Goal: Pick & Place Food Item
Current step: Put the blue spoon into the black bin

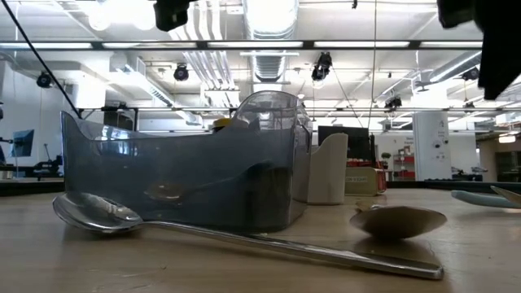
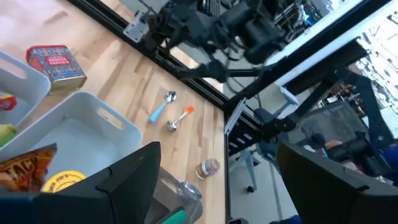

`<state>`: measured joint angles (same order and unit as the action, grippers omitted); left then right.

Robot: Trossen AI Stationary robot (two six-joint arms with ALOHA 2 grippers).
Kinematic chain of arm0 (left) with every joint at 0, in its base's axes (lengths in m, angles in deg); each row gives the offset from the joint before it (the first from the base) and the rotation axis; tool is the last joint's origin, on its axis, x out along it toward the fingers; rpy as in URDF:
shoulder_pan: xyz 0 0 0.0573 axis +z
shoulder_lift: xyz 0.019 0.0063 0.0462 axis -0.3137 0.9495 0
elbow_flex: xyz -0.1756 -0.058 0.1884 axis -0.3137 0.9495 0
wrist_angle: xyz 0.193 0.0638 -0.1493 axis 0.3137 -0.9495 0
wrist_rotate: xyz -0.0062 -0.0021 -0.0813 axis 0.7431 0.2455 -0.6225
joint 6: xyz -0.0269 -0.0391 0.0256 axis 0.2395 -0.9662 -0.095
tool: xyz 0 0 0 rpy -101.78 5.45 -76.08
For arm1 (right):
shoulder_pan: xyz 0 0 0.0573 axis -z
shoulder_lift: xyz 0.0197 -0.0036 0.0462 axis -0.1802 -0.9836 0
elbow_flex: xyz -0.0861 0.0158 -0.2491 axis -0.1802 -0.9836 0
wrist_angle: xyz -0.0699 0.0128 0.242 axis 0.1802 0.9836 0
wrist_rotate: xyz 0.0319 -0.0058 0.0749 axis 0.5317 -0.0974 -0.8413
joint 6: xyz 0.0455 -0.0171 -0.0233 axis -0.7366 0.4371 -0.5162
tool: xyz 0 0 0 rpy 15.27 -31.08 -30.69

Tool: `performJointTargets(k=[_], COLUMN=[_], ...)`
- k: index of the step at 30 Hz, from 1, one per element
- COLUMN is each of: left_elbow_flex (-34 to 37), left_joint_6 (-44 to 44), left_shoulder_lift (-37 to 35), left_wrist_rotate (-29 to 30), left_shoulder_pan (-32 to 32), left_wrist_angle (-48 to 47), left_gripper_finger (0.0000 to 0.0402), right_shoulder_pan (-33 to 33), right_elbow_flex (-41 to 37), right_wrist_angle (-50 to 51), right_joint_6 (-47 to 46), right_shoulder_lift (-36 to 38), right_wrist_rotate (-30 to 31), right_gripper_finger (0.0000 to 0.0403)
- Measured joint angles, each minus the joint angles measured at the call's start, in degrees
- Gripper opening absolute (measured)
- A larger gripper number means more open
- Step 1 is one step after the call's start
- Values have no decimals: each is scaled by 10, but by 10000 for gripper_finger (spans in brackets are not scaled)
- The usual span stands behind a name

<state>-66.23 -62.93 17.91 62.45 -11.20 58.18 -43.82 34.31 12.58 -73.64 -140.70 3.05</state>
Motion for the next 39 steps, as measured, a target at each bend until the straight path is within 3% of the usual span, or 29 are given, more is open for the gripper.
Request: performJointTargets(k=[7,13,18,30,39], left_elbow_flex=[0,0,0,0,0], left_joint_6=[-7,-15,-16,-20,-16], left_shoulder_lift=[-1,-1,-1,-1,-1], left_wrist_rotate=[0,0,0,0,0], left_shoulder_pan=[0,0,0,0,0], left_wrist_angle=[0,0,-3,-9,-9], left_gripper_finger=[323,323,323,323,323], right_shoulder_pan=[1,3,2,2,2], right_elbow_flex=[-48,-69,-67,-15,60], right_wrist_angle=[-16,-76,-99,-98,-71], right_joint_6=[-2,98,112,118,211], right_shoulder_lift=[-19,-49,-93,-202,-271], right_wrist_rotate=[-13,-24,-27,-69,-69], right_gripper_finger=[389,389,389,389,389])
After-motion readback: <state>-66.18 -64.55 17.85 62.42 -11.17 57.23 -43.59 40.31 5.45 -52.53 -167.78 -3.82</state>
